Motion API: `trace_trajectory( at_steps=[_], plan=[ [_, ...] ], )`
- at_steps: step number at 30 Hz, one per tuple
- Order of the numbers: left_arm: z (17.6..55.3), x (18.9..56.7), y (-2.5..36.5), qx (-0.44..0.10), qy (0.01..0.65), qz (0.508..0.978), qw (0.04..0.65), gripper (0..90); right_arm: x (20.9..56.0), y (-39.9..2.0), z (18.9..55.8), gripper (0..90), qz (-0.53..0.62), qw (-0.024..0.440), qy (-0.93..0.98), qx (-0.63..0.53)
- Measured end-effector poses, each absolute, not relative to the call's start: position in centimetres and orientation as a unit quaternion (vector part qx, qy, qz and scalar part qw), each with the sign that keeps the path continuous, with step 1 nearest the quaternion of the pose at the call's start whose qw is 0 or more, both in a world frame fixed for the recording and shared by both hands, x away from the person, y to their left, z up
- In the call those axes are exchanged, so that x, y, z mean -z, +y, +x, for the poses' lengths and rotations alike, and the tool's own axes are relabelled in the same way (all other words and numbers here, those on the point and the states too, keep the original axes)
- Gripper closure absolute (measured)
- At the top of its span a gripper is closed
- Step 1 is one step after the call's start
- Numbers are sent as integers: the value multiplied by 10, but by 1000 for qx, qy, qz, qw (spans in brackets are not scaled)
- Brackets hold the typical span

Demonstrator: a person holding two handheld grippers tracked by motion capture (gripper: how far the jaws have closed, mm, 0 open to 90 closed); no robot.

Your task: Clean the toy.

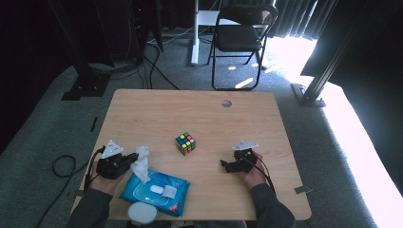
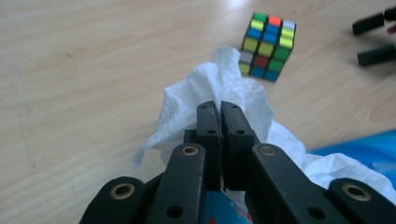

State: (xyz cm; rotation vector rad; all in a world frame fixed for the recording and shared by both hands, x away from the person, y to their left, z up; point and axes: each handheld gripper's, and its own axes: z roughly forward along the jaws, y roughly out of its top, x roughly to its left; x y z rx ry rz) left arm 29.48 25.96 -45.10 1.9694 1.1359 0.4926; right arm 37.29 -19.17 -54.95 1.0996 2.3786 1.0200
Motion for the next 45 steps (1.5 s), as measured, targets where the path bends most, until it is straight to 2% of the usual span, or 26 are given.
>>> trace_trajectory(
  at_steps=[16, 32, 38, 45],
  plan=[
    [311, 429, 256, -215, 437, 763, 425, 877, 550, -191, 373, 129, 386, 164, 834, -358],
    [323, 422, 256, -214, 426, 759, 443, 876, 539, -186, 372, 263, 391, 165, 829, -366],
    [329, 426, 252, -213, 423, 766, 436, 876, 529, -177, 374, 261, 385, 161, 823, -386],
    [334, 429, 252, -209, 422, 768, 433, 876, 525, -162, 375, 200, 375, 160, 819, -403]
  ],
)
